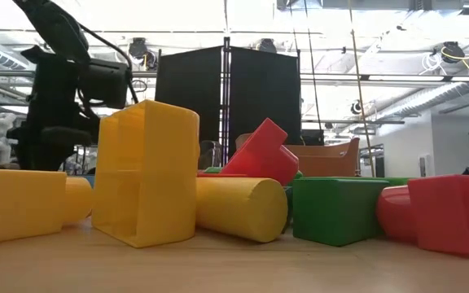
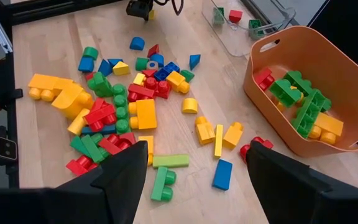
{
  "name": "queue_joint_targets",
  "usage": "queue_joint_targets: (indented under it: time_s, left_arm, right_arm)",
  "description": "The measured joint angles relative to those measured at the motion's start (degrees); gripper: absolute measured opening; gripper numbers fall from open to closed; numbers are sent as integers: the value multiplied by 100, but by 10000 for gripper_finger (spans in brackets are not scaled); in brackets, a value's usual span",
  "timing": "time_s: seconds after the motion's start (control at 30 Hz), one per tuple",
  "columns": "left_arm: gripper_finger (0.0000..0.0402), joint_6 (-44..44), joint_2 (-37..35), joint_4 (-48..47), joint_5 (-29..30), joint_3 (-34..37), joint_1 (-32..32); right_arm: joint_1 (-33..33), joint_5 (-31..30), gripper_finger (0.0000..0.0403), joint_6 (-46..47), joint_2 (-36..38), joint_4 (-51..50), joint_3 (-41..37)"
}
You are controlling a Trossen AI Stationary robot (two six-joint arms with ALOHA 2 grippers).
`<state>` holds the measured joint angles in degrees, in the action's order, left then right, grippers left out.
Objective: Sort blocks by size
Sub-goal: Put the small yellow block into the transparent bin
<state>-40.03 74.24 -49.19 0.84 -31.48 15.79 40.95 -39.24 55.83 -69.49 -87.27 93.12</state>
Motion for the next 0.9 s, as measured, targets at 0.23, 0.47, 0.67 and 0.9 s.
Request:
queue_joint_targets:
  time_s: [0.23,0.47,0.67,0.9]
  left_arm:
    - [102,-184,-16,196,-142,-51,5]
    - [89,-162,9,462,-254,-286,-4]
    - [89,-274,9,804,-436,-289,-4]
    - [80,-317,7,1186,-442,-298,-4]
  right_arm:
    - [0,0,265,-52,0,-4,0]
    - [0,-1,265,-76,0,-2,0]
    - [0,0,265,-79,0,-2,0]
    - [0,-2,265,-81,0,-2,0]
